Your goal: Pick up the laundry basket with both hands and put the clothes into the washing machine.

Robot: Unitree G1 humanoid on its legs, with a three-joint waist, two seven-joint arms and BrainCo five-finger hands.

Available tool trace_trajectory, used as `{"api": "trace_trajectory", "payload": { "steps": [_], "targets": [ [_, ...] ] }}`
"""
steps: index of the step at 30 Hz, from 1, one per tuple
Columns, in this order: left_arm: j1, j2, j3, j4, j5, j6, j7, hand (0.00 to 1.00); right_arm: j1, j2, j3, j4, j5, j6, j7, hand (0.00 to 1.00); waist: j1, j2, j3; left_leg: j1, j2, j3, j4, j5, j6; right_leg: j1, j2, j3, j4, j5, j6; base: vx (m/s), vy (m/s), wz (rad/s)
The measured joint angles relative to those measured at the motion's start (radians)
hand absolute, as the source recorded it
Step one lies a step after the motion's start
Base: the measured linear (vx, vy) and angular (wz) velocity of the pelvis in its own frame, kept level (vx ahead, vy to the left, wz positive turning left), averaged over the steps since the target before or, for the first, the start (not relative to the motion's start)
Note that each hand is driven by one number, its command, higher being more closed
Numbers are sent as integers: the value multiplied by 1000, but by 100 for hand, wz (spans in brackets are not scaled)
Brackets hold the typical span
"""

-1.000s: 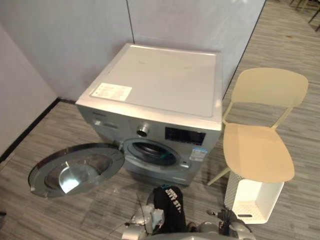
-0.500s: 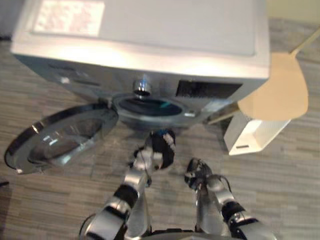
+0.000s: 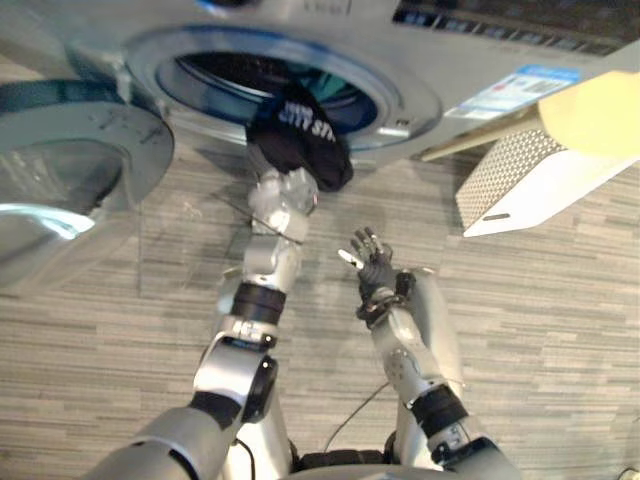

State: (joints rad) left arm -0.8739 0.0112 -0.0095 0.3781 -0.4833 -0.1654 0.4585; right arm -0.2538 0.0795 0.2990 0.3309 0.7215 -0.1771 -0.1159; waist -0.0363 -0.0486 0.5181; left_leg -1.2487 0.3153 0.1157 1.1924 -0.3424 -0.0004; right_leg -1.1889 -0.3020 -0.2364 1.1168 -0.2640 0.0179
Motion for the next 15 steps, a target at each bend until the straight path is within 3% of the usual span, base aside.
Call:
{"api": "trace_trajectory", "payload": {
  "steps": [4,8,15],
  "targets": [
    [-125,45,-4,-26,-43,-32,13,100,26,-8,25,-46,178,-23,86,0,-4,-1,0,-130,4,-46,82,-6,-9,-116,-14,-7,105,-44,-21,-64,-67,7],
    [-208,102,-42,-26,-75,-41,23,100,26,-11,30,-57,233,-23,119,0,-9,-2,1,-204,18,-61,121,-9,-13,-187,-11,-8,147,-54,-29,-49,-27,-10],
    [-481,280,-140,-22,-163,-45,22,100,29,-11,31,-191,374,-50,187,0,-35,-19,10,-325,39,-77,170,-5,-8,-308,3,-4,190,-48,-43,-10,-20,-12]
  ]
}}
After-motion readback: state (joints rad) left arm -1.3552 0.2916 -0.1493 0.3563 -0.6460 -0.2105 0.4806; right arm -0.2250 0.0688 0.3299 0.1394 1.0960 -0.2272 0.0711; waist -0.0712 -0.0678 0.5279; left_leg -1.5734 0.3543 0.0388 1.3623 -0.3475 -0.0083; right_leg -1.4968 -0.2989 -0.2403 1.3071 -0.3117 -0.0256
